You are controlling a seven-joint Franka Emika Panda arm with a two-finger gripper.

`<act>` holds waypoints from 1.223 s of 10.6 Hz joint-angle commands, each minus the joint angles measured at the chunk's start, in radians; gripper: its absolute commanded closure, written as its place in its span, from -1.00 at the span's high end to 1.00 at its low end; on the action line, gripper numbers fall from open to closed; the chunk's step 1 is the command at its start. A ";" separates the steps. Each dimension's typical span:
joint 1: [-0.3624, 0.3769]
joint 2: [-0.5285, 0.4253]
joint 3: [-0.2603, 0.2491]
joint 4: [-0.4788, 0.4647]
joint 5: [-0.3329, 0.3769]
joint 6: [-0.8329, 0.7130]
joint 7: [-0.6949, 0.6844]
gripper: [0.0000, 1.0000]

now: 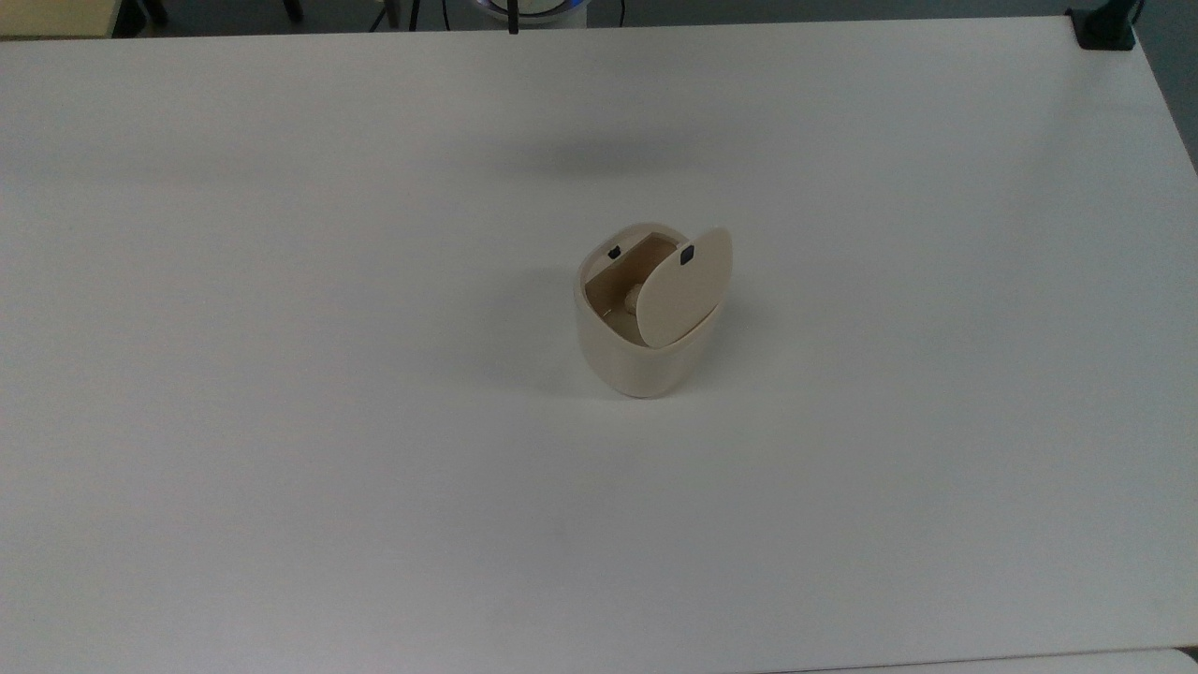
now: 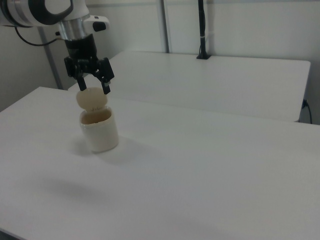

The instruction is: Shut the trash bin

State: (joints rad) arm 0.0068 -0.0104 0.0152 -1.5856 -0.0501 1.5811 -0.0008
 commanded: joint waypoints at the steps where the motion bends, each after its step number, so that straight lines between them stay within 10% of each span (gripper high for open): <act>1: 0.005 -0.011 -0.003 -0.008 0.010 -0.019 -0.005 1.00; 8: 0.002 -0.007 -0.004 -0.008 0.010 -0.007 -0.025 0.86; 10: -0.002 -0.008 -0.011 -0.008 0.012 -0.015 -0.098 -0.40; 13: 0.001 -0.008 -0.012 -0.010 0.012 -0.020 -0.128 -1.00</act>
State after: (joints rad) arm 0.0023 -0.0102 0.0117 -1.5862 -0.0500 1.5811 -0.0935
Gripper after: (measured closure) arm 0.463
